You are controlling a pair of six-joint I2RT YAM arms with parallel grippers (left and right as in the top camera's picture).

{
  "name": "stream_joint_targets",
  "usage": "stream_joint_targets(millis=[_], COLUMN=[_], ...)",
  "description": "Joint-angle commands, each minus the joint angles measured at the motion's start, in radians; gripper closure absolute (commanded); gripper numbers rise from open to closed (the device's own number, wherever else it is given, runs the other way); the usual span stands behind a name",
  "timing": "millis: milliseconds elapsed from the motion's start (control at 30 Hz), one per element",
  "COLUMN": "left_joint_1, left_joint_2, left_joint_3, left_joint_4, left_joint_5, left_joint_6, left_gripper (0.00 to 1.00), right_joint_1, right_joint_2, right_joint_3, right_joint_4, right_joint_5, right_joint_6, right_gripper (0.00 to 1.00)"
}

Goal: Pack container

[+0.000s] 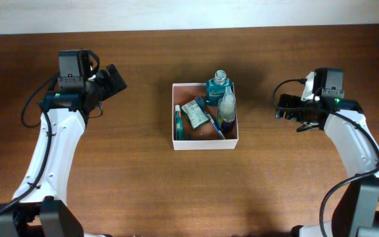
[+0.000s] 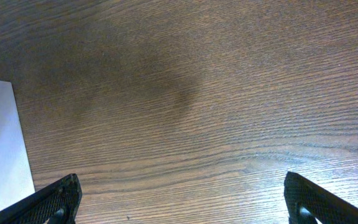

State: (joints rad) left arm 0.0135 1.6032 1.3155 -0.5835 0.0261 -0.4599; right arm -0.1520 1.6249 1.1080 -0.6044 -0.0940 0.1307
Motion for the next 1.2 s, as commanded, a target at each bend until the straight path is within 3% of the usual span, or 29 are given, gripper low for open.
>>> stream_joint_targets(millis=[0,167,367,533,700,767,1000,1167], left_joint_1=[0.002,0.002,0.002,0.002,0.002,0.002,0.002,0.002], left_joint_2=[-0.015,-0.015,-0.015,-0.015,-0.015,-0.015,-0.015,-0.015], left_joint_3=[0.012,0.012,0.012,0.012,0.012,0.012,0.012,0.012], left_joint_4=[-0.003,-0.003,-0.003,-0.003,-0.003,-0.003,-0.003,-0.003], left_joint_5=[0.003,0.003,0.003,0.003,0.003,0.003,0.003,0.003], left_joint_6=[0.021,0.021,0.021,0.021,0.021,0.021,0.021,0.021], left_gripper=[0.01,0.01,0.01,0.00,0.01,0.01,0.01,0.01], right_joint_1=[-0.005,-0.006,0.006,0.095,0.296,0.330,0.272,0.195], right_joint_2=[0.001,0.002,-0.011,-0.100,-0.323,-0.426,-0.760,-0.988], right_joint_3=[-0.004,-0.004,-0.004,-0.005,-0.005,-0.005,-0.030,-0.192], right_joint_4=[0.000,-0.002,-0.048,0.108,0.543,0.617,0.609,0.610], right_joint_5=[0.005,0.091,0.016,0.021,0.027,0.026,0.016,0.016], right_joint_6=[0.002,0.002,0.002,-0.003,-0.210,-0.274,-0.274,-0.274], right_gripper=[0.01,0.02,0.01,0.01,0.01,0.01,0.01,0.01])
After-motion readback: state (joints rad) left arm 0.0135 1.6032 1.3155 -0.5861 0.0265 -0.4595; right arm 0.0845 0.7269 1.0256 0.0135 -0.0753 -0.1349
